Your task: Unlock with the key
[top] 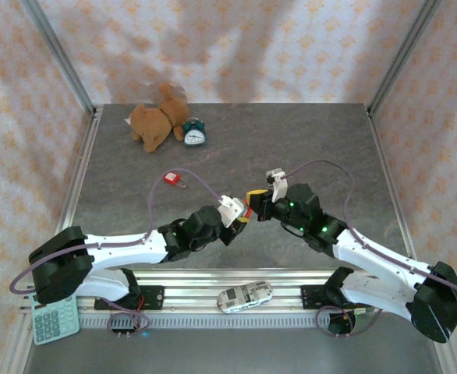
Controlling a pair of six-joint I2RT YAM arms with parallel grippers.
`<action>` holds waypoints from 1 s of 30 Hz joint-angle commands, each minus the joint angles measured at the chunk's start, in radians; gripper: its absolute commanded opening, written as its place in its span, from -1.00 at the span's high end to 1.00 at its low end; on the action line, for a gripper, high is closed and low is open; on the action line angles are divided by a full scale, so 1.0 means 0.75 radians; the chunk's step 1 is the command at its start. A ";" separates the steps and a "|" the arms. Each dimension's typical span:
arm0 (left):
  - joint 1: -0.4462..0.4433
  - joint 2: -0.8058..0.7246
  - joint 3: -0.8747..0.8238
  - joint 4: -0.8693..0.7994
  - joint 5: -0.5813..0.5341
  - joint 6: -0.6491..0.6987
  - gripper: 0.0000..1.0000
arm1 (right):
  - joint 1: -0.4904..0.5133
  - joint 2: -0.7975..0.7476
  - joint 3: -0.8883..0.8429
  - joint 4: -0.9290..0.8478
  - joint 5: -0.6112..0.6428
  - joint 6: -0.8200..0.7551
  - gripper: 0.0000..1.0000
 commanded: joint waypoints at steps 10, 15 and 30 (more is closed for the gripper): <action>0.021 -0.012 0.092 0.225 -0.036 0.033 0.49 | 0.058 -0.010 0.038 -0.242 -0.112 -0.066 0.72; 0.019 -0.025 0.081 0.182 -0.030 0.030 0.48 | 0.058 -0.005 0.067 -0.242 -0.108 -0.062 0.65; 0.016 -0.020 0.092 0.113 -0.031 0.039 0.48 | 0.058 -0.018 0.113 -0.249 -0.027 -0.046 0.47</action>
